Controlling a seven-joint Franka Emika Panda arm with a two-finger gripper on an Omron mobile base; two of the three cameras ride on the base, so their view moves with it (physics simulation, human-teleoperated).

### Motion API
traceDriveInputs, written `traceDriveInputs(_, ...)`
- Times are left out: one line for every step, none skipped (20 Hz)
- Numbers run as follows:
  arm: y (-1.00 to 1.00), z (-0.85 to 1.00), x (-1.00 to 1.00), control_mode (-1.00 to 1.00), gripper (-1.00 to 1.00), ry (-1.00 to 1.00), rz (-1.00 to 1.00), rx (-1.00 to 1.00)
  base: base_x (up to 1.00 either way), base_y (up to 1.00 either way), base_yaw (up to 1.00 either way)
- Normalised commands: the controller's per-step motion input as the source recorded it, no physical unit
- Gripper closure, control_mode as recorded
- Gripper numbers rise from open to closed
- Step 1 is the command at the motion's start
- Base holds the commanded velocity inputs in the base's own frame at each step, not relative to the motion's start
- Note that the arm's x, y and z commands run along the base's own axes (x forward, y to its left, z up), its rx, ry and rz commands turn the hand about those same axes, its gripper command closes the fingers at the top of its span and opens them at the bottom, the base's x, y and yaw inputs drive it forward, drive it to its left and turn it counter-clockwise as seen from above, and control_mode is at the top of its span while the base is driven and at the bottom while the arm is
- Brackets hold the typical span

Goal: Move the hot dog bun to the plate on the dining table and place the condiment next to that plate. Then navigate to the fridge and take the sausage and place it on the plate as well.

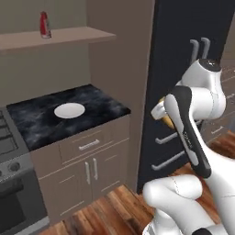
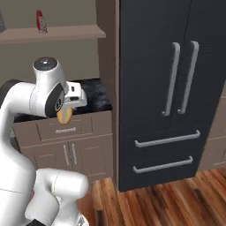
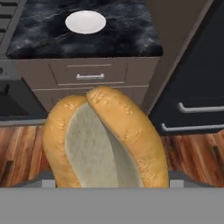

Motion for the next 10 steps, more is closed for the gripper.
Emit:
traceDriveInputs(0.0,0.0,0.0,1.0,1.0,0.0,0.0,0.0,-0.61,0.07,-0.81)
traceDriveInputs(0.0,0.0,0.0,1.0,1.0,0.0,0.0,0.0,-0.56,0.09,-0.84)
traceDriveInputs(0.0,0.0,0.0,1.0,1.0,0.0,0.0,0.0,-0.49,0.06,-0.86)
traceDriveInputs(0.0,0.0,0.0,1.0,1.0,0.0,0.0,0.0,-0.46,0.06,-0.87)
traceDriveInputs(0.0,0.0,0.0,1.0,1.0,0.0,0.0,0.0,-0.37,0.04,-0.91)
traceDriveInputs(0.0,0.0,0.0,1.0,1.0,0.0,0.0,0.0,-0.31,0.04,-0.93)
traceDriveInputs(0.0,0.0,0.0,1.0,1.0,0.0,0.0,0.0,-0.22,0.02,-0.96)
traceDriveInputs(0.0,0.0,0.0,1.0,1.0,0.0,0.0,0.0,-0.18,0.01,-0.97)
traceDriveInputs(0.0,0.0,0.0,1.0,1.0,0.0,0.0,0.0,-0.12,0.0,-0.98)
traceDriveInputs(0.0,0.0,0.0,1.0,1.0,0.0,0.0,0.0,-0.1,0.0,-0.99)
